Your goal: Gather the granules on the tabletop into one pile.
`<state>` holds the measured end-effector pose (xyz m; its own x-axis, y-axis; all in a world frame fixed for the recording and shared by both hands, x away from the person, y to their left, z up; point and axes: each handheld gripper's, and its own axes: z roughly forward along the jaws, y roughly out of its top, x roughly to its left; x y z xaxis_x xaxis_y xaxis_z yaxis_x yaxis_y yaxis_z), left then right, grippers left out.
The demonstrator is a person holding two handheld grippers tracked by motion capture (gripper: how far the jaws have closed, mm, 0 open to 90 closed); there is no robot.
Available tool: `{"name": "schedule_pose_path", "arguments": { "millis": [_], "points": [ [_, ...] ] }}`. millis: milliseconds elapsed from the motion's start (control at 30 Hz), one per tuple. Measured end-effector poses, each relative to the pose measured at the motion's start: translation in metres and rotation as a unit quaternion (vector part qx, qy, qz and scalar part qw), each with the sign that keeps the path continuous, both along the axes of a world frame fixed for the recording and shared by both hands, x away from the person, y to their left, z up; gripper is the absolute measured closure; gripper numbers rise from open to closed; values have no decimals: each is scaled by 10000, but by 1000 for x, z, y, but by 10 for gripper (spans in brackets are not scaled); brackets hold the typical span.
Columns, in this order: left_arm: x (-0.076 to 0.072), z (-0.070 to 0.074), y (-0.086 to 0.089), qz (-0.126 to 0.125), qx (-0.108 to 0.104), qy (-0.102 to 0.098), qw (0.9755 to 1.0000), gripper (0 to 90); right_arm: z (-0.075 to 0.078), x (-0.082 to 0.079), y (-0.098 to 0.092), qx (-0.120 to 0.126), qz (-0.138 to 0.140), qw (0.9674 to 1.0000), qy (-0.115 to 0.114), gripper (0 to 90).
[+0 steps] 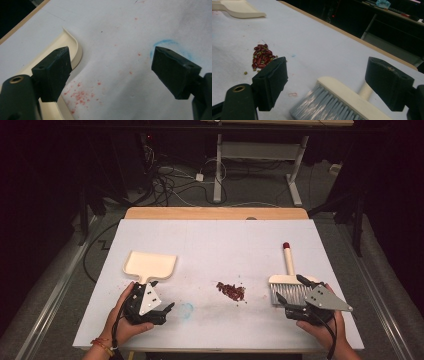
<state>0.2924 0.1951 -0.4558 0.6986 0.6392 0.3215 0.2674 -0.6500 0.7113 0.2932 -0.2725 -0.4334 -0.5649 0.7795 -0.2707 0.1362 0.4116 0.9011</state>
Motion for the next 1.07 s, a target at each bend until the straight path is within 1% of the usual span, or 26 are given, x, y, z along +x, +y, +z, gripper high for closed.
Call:
{"name": "schedule_pose_path", "arguments": {
  "millis": [133, 267, 433, 533, 1067],
  "points": [
    [-1, 0, 2, 6, -6, 14, 10000, 153, 1, -1, 4, -83, 15, 9999, -77, 183],
    [-3, 0, 3, -3, -6, -22, 10000, 153, 1, -2, 4, -75, 10, 9999, -109, 183],
    [-1, -1, 2, -7, 4, -1, 10000, 153, 0, -1, 5, -108, 23, 9999, -82, 183],
    [-1, -1, 1, -25, 40, 8, 10000, 153, 0, -1, 5, -117, 11, 9999, -110, 186],
    [4, -3, -3, -50, 84, 53, 9999, 153, 2, -2, 2, -190, -17, 9996, -230, 188]
  ]
}}
